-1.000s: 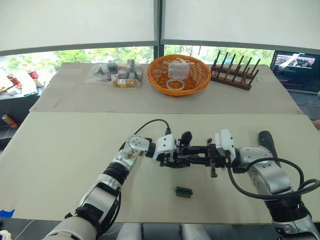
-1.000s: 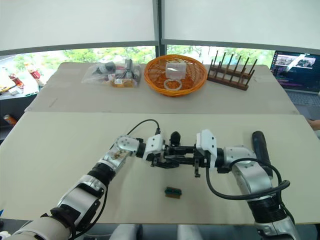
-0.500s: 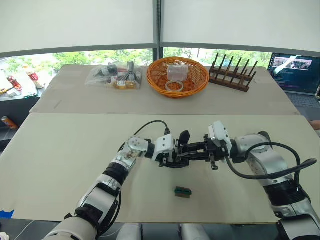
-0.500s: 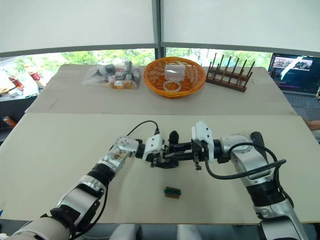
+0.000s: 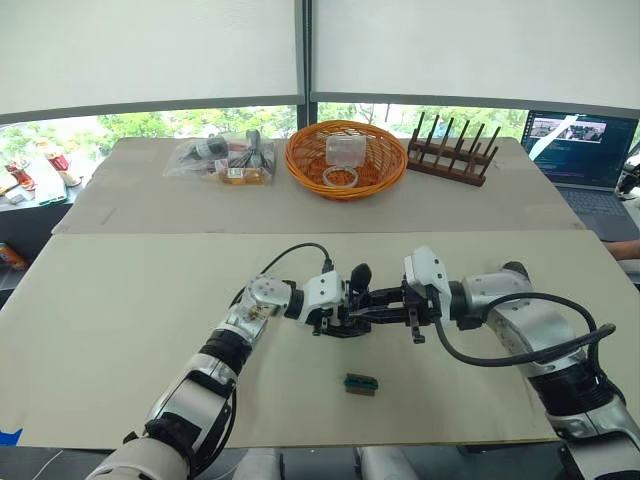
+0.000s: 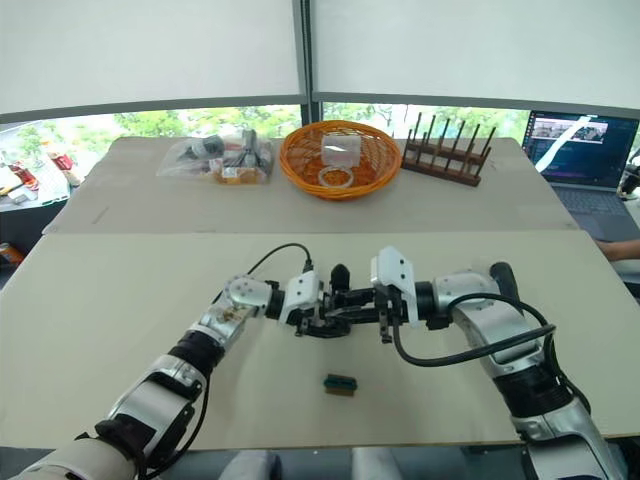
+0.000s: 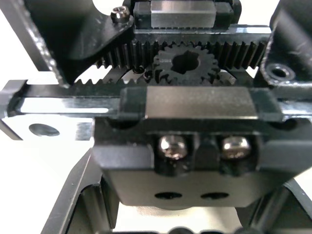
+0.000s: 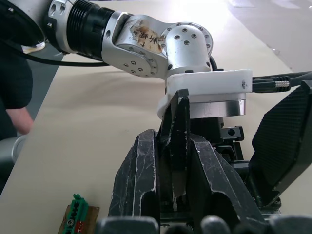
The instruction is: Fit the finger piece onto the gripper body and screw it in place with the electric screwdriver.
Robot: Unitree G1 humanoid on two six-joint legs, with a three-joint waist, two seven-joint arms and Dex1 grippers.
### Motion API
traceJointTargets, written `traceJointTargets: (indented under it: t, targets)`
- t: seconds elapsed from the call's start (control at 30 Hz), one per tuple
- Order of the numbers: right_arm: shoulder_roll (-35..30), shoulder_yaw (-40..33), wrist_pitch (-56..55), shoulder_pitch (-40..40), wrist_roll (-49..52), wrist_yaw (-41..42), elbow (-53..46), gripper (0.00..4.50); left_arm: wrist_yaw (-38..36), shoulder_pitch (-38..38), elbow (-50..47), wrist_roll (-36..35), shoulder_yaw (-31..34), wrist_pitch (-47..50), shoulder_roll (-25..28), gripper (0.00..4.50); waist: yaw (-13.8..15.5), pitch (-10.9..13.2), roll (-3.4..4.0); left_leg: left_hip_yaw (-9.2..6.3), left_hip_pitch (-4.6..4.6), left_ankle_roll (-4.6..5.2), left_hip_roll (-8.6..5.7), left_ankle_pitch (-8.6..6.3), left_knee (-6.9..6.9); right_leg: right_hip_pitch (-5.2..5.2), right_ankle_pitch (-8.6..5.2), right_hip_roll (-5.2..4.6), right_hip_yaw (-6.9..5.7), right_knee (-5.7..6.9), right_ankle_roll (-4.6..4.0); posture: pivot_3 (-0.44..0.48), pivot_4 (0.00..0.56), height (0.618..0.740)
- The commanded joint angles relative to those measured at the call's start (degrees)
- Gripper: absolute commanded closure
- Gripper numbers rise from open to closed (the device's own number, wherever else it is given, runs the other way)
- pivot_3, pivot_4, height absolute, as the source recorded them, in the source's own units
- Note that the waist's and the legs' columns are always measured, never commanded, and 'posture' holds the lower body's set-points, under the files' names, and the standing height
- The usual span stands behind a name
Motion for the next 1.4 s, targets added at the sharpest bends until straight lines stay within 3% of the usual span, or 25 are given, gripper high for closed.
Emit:
traceJointTargets:
  t: [0.03, 0.4, 0.6, 0.63, 0.7, 0.77, 0.9, 1.2, 1.33, 1.4]
  targets:
    - [-3.2, 8.5, 8.5, 3.2, -8.7, 0.7, 8.2, 4.15, -1.1, -0.1, -3.4, -1.0, 1.2, 0.1, 1.1, 2.12, 0.1, 0.0, 0.0, 0.0, 0.01, 0.0, 0.0, 0.0, -0.04, 0.0, 0.0, 0.0, -0.01, -0.02, 0.0, 0.0, 0.15, 0.74]
    - [-2.4, 7.7, 0.4, 4.6, -10.9, -2.1, 6.7, 4.15, -1.1, 1.0, -5.3, -0.7, 0.5, 0.6, 1.7, 2.12, -0.1, -0.1, -0.11, 0.01, 0.09, 0.01, 0.08, -0.01, -0.22, 0.01, -0.03, 0.07, -0.01, -0.07, -0.01, 0.0, 0.15, 0.74]
    - [-1.4, -1.1, -0.8, 2.3, -4.2, -4.7, -1.1, 4.15, -0.6, 0.2, -3.7, -0.7, 0.5, 0.2, 0.6, 2.12, -0.1, 0.0, -0.12, 0.01, 0.05, 0.01, 0.11, -0.01, -0.27, -0.08, -0.19, 0.1, -0.01, -0.06, 0.24, 0.0, 0.15, 0.74]
    - [-2.1, -2.8, 0.0, 2.3, -3.0, -5.1, -3.6, 3.12, -0.5, 0.0, -3.4, -0.7, 0.5, 0.0, 0.3, 2.12, 0.1, 0.0, -0.12, 0.01, 0.01, 0.01, 0.11, -0.01, -0.27, -0.11, -0.22, 0.1, 0.0, -0.06, 0.3, 0.0, 0.15, 0.74]
    - [-3.9, -4.6, 1.0, 3.0, -2.2, -5.1, -7.4, 2.46, -0.5, -0.2, -2.9, -0.7, 0.5, -0.2, -0.2, 2.12, 0.6, 0.2, -0.06, 0.01, -0.23, 0.0, 0.09, 0.0, -0.26, -0.3, -0.14, 0.06, -0.03, -0.06, 0.16, 0.0, 0.15, 0.74]
    - [-6.5, -5.9, 2.7, 4.4, -1.4, -4.0, -10.4, 2.42, -0.6, -0.4, -2.4, -0.7, 0.5, -0.5, -0.6, 2.12, 0.8, 0.3, 0.0, 0.01, -1.13, -0.09, 0.0, 0.06, -0.16, -1.23, 0.06, -0.01, 0.0, 0.07, -0.12, 0.0, 0.15, 0.74]
    - [-10.9, -11.9, 6.0, 7.5, 1.5, -4.4, -15.5, 2.42, -0.9, -1.0, -0.5, -0.6, 0.3, -1.5, -1.8, 2.12, 2.0, 0.3, 0.04, -0.02, -1.72, -0.1, -0.03, 0.07, 0.06, -1.75, 0.07, -0.06, -0.04, 0.1, -0.14, 0.0, 0.15, 0.74]
    - [-17.5, -27.3, 12.2, 18.3, 6.2, -5.9, -23.4, 2.42, 1.6, -2.4, 4.6, 1.7, -0.4, -3.2, -3.8, 2.12, 3.4, 0.4, 0.01, -0.01, -1.83, -0.09, -0.12, 0.06, 0.27, -1.71, 0.07, -0.1, -0.04, 0.09, -0.1, 0.0, 0.15, 0.74]
    - [-21.1, -35.8, 19.0, 26.1, 6.3, -7.4, -25.7, 2.42, 0.5, -0.6, 1.8, 1.7, -0.2, -2.6, -1.2, 0.3, 3.4, 0.4, -0.01, -0.01, -1.77, -0.06, -0.14, 0.05, 0.33, -1.52, 0.11, -0.13, -0.03, -0.04, -0.03, 0.0, 0.15, 0.74]
    - [-22.0, -38.0, 21.9, 27.1, 7.2, -8.6, -26.0, 2.42, 0.2, 0.5, -0.6, 0.9, 0.4, -1.2, -0.1, 0.05, 2.8, 0.4, -0.03, -0.01, -1.74, -0.03, -0.13, 0.03, 0.32, -1.52, 0.11, -0.12, -0.01, -0.05, -0.03, 0.0, 0.15, 0.74]
